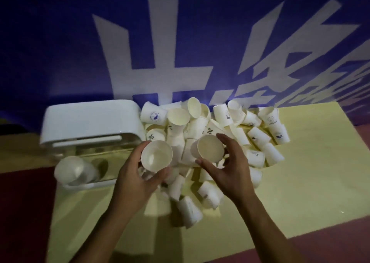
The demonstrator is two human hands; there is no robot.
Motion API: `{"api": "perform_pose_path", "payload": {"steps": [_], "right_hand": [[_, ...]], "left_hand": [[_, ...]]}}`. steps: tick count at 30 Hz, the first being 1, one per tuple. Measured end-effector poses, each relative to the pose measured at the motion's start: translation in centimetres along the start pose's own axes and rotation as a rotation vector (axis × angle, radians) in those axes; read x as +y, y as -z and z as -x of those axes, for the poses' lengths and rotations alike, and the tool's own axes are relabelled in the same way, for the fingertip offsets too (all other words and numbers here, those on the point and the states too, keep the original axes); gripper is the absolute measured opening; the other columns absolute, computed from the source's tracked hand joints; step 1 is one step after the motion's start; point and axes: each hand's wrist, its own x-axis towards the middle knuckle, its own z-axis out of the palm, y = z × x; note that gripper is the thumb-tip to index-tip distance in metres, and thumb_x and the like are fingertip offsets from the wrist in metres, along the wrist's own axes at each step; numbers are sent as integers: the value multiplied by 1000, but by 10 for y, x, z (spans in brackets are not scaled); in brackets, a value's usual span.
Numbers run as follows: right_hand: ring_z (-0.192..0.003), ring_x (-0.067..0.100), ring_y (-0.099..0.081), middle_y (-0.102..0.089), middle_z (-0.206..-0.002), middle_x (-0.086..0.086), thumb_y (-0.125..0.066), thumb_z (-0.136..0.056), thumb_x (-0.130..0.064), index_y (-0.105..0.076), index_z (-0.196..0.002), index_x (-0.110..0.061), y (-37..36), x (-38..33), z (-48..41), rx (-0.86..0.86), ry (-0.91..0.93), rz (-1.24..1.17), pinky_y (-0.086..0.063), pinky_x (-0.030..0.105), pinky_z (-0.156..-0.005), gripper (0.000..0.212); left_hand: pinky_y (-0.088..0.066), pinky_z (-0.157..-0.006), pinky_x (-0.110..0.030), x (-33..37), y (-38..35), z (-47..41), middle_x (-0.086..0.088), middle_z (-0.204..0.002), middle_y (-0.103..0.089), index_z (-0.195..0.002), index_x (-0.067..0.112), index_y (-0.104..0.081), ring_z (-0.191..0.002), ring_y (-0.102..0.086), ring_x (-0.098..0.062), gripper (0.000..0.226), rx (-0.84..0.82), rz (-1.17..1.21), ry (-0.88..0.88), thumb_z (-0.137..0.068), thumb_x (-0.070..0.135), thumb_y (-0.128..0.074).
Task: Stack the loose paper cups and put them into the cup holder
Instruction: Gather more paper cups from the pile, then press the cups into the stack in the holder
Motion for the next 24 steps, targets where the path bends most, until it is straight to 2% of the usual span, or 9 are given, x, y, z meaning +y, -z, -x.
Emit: {"api": "perform_pose_path", "payload": {"steps": [4, 9, 12, 16, 19, 22, 24], "right_hand": [[-104, 4, -58, -56, -126, -23, -86, -72, -57, -53, -137, -31, -58, -52, 20, -89, 100, -43, -52, 27, -77, 77], [-106, 8, -60, -59, -125, -23, -87, -72, -53, -57, -134, -27, -123, -97, 37, -147, 137, -99, -52, 30, -78, 74], [-109, 7, -61, -57, -126, -29, -86, -71, -53, -58, -132, -31, -149, -115, 44, -172, 141, -121, -51, 26, -78, 71], [-110, 10, -62, -61, -127, -21, -88, -73, -52, -59, -133, -27, -170, -129, 48, -195, 141, -110, -52, 28, -81, 72], [-108, 9, -61, -59, -124, -28, -83, -72, -56, -58, -131, -30, -178, -135, 49, -198, 150, -94, -51, 27, -79, 70], [-109, 7, -60, -57, -124, -31, -83, -71, -57, -58, -131, -29, -183, -139, 50, -190, 149, -83, -51, 28, -80, 71], [-110, 6, -59, -57, -125, -30, -82, -70, -59, -58, -133, -28, -186, -141, 49, -189, 146, -77, -52, 28, -80, 74]], "left_hand": [[-48, -95, -14, -24, 69, 24, 21, -134, -62, -139, 33, -54, -127, -57, -3, 71, 96, 0, -19, -76, 42, -86], [-49, -92, -18, -59, 143, 39, 23, -131, -60, -138, 39, -52, -122, -58, -4, 73, 214, -24, 12, -75, 56, -84], [-46, -90, -12, -74, 173, 40, 28, -127, -61, -135, 38, -53, -118, -59, 0, 70, 256, -22, 15, -73, 44, -86], [-45, -90, -11, -91, 196, 38, 27, -123, -63, -129, 28, -57, -114, -61, 1, 69, 295, -85, -36, -70, 23, -94], [-45, -88, -9, -102, 202, 34, 32, -119, -62, -126, 29, -56, -111, -61, 6, 69, 295, -96, -41, -71, 14, -94], [-52, -93, -25, -112, 203, 28, 15, -127, -65, -133, 25, -58, -117, -62, -8, 69, 273, -95, -35, -74, 25, -94], [-53, -95, -29, -119, 203, 23, 9, -129, -66, -137, 26, -57, -118, -62, -9, 73, 264, -96, -22, -74, 34, -93]]}}
